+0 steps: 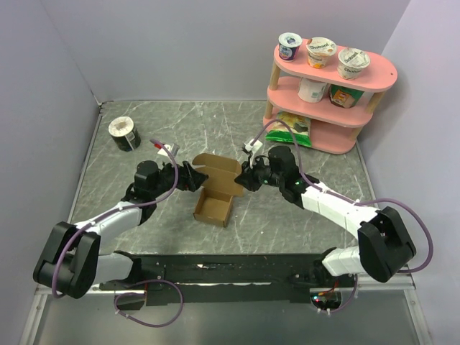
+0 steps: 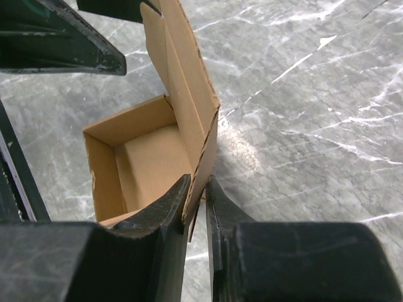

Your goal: Fold the paper box

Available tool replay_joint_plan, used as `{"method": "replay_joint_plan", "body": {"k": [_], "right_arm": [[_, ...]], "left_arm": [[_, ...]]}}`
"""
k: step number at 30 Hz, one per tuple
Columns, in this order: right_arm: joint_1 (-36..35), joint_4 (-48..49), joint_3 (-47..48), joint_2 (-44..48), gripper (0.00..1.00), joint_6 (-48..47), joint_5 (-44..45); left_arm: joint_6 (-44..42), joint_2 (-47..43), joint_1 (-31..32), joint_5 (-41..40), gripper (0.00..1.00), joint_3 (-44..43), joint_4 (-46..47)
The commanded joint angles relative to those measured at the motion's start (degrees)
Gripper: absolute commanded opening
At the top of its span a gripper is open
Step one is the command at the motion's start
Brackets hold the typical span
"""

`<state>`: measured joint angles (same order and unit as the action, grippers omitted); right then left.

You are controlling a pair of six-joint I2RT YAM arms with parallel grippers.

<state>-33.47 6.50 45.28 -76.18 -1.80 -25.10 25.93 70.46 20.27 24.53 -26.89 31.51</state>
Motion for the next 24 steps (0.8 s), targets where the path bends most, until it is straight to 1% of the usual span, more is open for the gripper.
{"method": "replay_joint_plan", "body": {"k": [1, 2, 3, 5, 6, 8, 9, 11, 12, 14, 15, 16, 18, 19, 21, 22, 24], "right_arm": [[1.13, 0.00, 2.97, -0.63, 0.23, -1.36, -3.46], [1.22, -0.09, 2.98, -1.07, 0.23, -1.10, -3.03], [1.31, -0.09, 3.06, -1.25, 0.23, -1.01, -3.11], [1.39, 0.18, 3.06, -1.51, 0.24, -0.57, -2.59], [1.39, 0.35, 2.98, -1.51, 0.24, -0.48, -2.41], [1.39, 0.35, 2.98, -1.69, 0.24, 0.39, -1.36], [1.39, 0.00, 3.24, -1.78, 0.24, 0.57, -1.00], [1.39, -0.96, 3.41, -1.78, 0.25, 1.45, -0.13], [1.39, -1.23, 3.50, -1.60, 0.26, 1.54, 0.57], [1.39, -2.19, 3.50, -0.99, 0.29, 1.63, 1.81], [1.39, -2.63, 3.50, -0.72, 0.32, 3.37, 3.46], [1.31, -3.42, 3.50, -0.46, 0.38, 3.82, 4.87], [1.22, -5.70, 3.68, 0.42, 0.42, 5.14, 6.64], [1.04, -6.23, 3.50, 0.86, 0.49, 5.49, 8.65], [0.69, -7.72, 2.72, 2.26, 0.52, 6.37, 9.89], [0.60, -7.91, 2.28, 2.88, 0.56, 6.72, 10.68], [0.52, -8.35, 1.05, 4.46, 0.59, 7.51, 11.21]], "left_arm": [[-2.46, 0.56, -0.06, -1.15, 0.80, -0.18, 1.98], [-2.29, 0.65, -0.06, -0.98, 0.77, -0.18, 1.89], [-2.20, 0.73, -0.06, -0.89, 0.69, -0.26, 1.80], [-2.11, 0.74, 0.20, -1.24, 0.63, 0.00, 1.54], [-2.20, 0.56, 0.21, -2.29, 0.58, 0.17, 1.54], [-2.47, 0.21, 0.47, -3.17, 0.54, 0.70, 1.71], [-2.55, 0.21, 0.56, -3.79, 0.49, 0.70, 1.63], [-2.73, 0.56, 1.17, -4.05, 0.47, 0.53, 1.37], [-2.82, 0.82, 1.78, -4.49, 0.40, 0.35, 1.10], [-3.52, 1.26, 2.57, -5.54, 0.34, -0.26, -0.21], [-3.78, 1.35, 3.54, -6.33, 0.31, -0.52, -0.91], [-4.31, 1.35, 4.16, -8.78, 0.30, -1.14, -1.79], [-4.92, 1.18, 6.17, -11.51, 0.29, -1.67, -3.98], [-5.28, 0.91, 6.79, -13.96, 0.28, -1.93, -4.26], [-5.72, 0.82, 8.46, -15.30, 0.27, -2.20, -4.70], [-5.98, 0.91, 8.99, -15.65, 0.27, -2.46, -4.87], [-6.59, 1.00, 10.57, -17.67, 0.27, -2.90, -5.40]]}}
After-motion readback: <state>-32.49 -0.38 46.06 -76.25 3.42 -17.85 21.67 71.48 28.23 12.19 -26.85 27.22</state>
